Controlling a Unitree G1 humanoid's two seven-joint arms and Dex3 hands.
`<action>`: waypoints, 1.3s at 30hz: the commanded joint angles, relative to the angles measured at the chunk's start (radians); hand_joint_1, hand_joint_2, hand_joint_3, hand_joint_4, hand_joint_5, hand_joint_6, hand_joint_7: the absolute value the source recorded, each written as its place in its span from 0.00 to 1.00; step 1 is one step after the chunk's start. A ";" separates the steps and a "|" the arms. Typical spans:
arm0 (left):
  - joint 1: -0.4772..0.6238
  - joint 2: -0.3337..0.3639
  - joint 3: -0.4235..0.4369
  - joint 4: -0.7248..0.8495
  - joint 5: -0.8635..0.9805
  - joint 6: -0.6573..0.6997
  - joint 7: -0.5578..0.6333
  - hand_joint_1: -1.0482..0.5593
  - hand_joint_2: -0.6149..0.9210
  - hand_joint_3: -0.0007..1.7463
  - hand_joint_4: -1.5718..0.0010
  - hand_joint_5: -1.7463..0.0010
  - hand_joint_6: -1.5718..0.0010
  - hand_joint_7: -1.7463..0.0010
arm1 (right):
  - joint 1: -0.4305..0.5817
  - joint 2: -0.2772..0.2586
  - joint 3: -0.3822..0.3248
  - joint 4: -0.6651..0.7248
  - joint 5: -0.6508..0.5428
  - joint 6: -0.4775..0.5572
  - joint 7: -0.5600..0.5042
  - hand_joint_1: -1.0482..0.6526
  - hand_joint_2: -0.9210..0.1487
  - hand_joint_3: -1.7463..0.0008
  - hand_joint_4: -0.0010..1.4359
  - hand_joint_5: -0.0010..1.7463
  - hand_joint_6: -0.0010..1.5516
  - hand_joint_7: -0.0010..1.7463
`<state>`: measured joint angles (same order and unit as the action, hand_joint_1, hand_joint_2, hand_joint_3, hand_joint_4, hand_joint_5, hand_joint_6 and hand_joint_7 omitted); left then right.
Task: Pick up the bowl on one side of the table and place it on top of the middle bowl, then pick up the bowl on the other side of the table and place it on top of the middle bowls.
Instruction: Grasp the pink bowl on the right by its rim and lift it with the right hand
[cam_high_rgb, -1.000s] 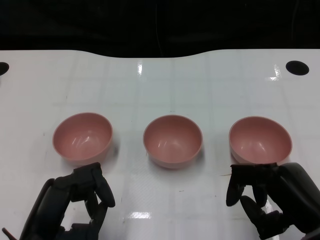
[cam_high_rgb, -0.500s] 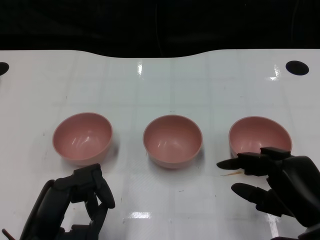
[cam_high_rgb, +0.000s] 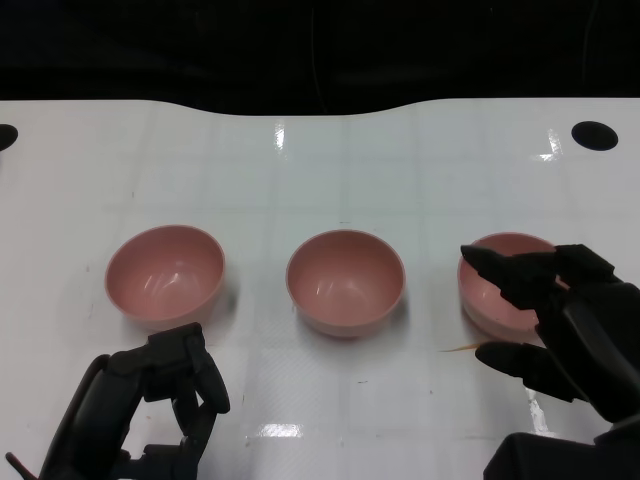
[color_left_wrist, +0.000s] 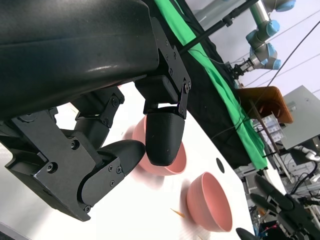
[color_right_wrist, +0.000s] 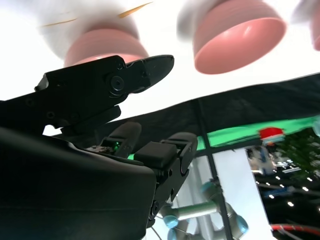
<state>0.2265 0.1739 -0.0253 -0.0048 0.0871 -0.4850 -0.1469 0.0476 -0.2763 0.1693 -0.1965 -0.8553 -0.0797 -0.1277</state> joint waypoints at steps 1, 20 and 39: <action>-0.004 0.015 0.011 -0.003 0.006 0.004 0.003 0.58 0.66 0.79 0.44 0.00 0.52 0.05 | -0.027 -0.007 0.010 -0.025 -0.033 0.080 0.067 0.27 0.02 1.00 0.06 0.34 0.20 0.00; -0.036 0.004 0.002 0.016 0.033 -0.014 0.013 0.58 0.64 0.82 0.44 0.00 0.51 0.06 | -0.234 -0.035 0.143 0.262 -0.163 0.247 0.130 0.25 0.02 1.00 0.10 0.32 0.20 0.00; -0.053 -0.001 -0.011 0.017 0.044 0.000 0.009 0.58 0.62 0.83 0.44 0.02 0.50 0.09 | -0.428 0.002 0.256 0.648 -0.105 0.256 0.041 0.29 0.00 0.97 0.23 0.21 0.28 0.02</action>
<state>0.1811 0.1673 -0.0375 0.0026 0.1281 -0.4862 -0.1443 -0.3565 -0.2734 0.4270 0.4240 -0.9741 0.1789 -0.0663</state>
